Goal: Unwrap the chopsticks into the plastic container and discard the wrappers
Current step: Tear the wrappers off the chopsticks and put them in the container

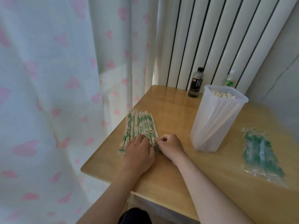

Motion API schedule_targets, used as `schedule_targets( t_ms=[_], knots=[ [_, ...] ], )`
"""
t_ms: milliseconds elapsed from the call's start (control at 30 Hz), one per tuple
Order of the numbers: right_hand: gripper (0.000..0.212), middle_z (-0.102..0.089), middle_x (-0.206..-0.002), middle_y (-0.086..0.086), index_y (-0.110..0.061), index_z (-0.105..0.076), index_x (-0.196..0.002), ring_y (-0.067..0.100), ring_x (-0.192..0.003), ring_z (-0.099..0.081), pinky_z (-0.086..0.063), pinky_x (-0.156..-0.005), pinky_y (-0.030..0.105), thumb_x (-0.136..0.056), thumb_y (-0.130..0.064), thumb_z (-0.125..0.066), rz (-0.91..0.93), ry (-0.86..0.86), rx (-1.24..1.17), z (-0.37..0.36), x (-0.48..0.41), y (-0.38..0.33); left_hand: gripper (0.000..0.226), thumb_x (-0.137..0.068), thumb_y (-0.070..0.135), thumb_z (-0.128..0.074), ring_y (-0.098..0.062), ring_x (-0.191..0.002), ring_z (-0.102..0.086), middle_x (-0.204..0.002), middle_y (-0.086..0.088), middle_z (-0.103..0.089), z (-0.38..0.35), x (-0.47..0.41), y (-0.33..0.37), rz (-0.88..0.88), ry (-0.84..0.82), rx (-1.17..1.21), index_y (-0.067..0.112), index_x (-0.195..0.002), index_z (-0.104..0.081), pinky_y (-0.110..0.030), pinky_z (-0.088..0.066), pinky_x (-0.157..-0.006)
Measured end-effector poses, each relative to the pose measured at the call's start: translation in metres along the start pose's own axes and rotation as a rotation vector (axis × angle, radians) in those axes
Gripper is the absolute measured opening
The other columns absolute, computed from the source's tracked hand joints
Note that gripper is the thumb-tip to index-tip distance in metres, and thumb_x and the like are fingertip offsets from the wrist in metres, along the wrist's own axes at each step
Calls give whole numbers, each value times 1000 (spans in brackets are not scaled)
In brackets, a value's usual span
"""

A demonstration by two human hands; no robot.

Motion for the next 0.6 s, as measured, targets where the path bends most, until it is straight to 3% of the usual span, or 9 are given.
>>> schedule_targets(
  t_ms=[200, 333, 433, 600],
  knots=[
    [41, -48, -59, -2, -23, -49, -63, 19, -60, -50, -40, -61, 32, -83, -51, -71, -35, -29, -14, -5, -5, 1, 42, -86, 32, -34, -23, -106, -55, -116, 1, -61, -7, 0, -4, 3, -31, 40, 16, -103, -70, -40, -42, -93],
    [23, -44, -62, 4, -21, -51, -64, 20, -60, -45, -38, -59, 32, -76, -33, -67, -49, -65, -67, -4, -2, 0, 35, -87, 30, -39, -23, -103, -55, -113, 1, -61, -6, 0, -4, 13, -19, 44, 16, -98, -69, -39, -42, -90],
    [20, -37, -63, 7, -16, -49, -69, 20, -55, -37, -30, -46, 23, -82, -24, -63, -62, -79, -127, 0, 0, 2, 35, -87, 29, -40, -23, -103, -55, -112, 1, -61, -5, 1, -4, 10, -8, 52, 15, -99, -69, -39, -42, -90],
    [17, -46, -62, 9, -14, -56, -76, 20, -45, -40, -29, -40, 22, -90, -23, -61, -68, -84, -170, 5, 3, 6, 32, -87, 27, -43, -23, -99, -57, -108, 1, -63, -5, 1, -5, 19, 20, 57, 14, -95, -70, -39, -44, -88]
  ],
)
Point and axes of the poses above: each hand's wrist, its own x-axis away from the middle knuckle, its own z-axis out of the back of the hand, y = z × x, the point moved 7 cm from there along -x, towards the middle knuckle
